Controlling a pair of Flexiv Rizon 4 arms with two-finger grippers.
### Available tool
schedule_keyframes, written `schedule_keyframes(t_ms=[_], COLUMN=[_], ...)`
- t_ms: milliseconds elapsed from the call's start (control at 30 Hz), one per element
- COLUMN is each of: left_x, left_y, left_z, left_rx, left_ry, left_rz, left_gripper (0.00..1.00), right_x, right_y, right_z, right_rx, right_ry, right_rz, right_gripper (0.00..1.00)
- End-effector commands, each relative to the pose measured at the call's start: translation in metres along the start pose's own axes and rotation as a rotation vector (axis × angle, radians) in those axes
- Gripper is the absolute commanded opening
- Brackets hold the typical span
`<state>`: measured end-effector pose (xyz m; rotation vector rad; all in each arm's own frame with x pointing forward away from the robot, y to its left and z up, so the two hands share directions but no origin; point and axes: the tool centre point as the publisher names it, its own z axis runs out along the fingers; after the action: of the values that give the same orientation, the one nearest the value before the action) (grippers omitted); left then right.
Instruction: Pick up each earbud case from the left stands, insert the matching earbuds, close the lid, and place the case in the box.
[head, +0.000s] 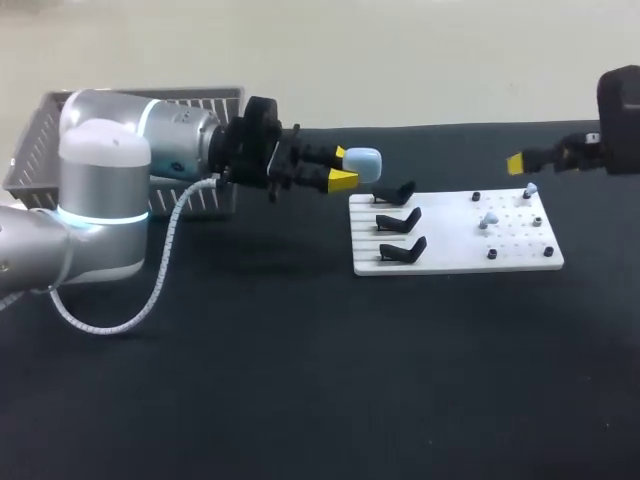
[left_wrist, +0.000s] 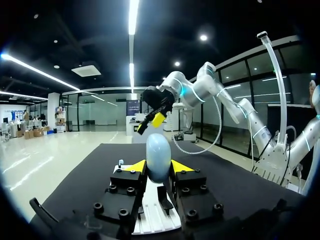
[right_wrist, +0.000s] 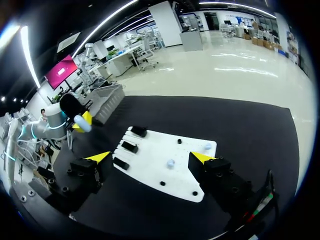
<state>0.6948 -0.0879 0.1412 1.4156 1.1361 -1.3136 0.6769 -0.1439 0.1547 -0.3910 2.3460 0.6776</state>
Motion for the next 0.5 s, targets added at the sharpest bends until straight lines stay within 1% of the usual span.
schedule_keyframes(t_ms=[33, 133, 267, 400, 500], left_x=[0.0, 0.0, 0.0, 0.0, 0.0], left_y=[0.001, 0.001, 0.001, 0.001, 0.001], left_z=[0.0, 0.0, 0.0, 0.0, 0.0], left_rx=[0.002, 0.002, 0.002, 0.002, 0.002], left_ry=[0.0, 0.0, 0.0, 0.0, 0.0], left_rz=[0.0, 0.0, 0.0, 0.0, 0.0], left_gripper=[0.0, 0.0, 0.0, 0.0, 0.0], right_x=[0.01, 0.014, 0.018, 0.018, 0.016], right_y=[0.024, 0.047, 0.075, 0.098, 0.112], right_z=[-0.017, -0.025, -0.027, -0.02, -0.011], right_rx=[-0.062, -0.084, -0.108, -0.135, -0.134], right_ry=[-0.011, 0.005, 0.036, 0.064, 0.071], right_rz=[-0.026, -0.048, -0.055, -0.067, -0.074], right_gripper=[1.0, 1.0, 1.0, 1.0, 1.0])
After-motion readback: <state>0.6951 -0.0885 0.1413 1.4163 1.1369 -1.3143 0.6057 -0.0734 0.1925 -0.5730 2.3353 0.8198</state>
